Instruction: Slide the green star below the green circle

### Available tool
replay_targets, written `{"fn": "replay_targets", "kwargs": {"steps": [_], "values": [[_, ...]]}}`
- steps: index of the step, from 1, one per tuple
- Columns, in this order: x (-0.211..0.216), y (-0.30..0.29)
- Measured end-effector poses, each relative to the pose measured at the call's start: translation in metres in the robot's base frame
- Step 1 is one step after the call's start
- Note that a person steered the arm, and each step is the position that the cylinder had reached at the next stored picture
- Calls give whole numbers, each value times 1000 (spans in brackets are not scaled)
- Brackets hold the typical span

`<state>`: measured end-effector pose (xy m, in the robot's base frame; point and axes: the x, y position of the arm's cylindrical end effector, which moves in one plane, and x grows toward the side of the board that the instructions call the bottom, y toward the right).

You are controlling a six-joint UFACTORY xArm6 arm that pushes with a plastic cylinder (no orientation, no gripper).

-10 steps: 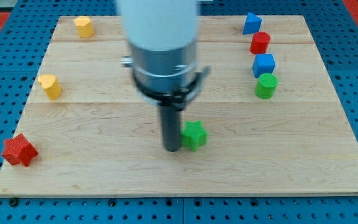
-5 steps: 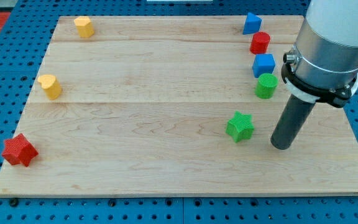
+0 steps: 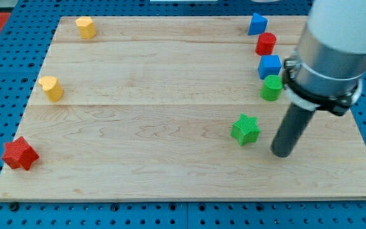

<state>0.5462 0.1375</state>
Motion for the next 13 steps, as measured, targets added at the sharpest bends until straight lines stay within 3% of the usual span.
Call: {"fn": "replay_targets", "kwargs": {"steps": [1, 3, 5, 6, 8, 13], "values": [[-2, -52], [-54, -11], [-61, 16], [-36, -15], [-37, -107], [-73, -49]]}}
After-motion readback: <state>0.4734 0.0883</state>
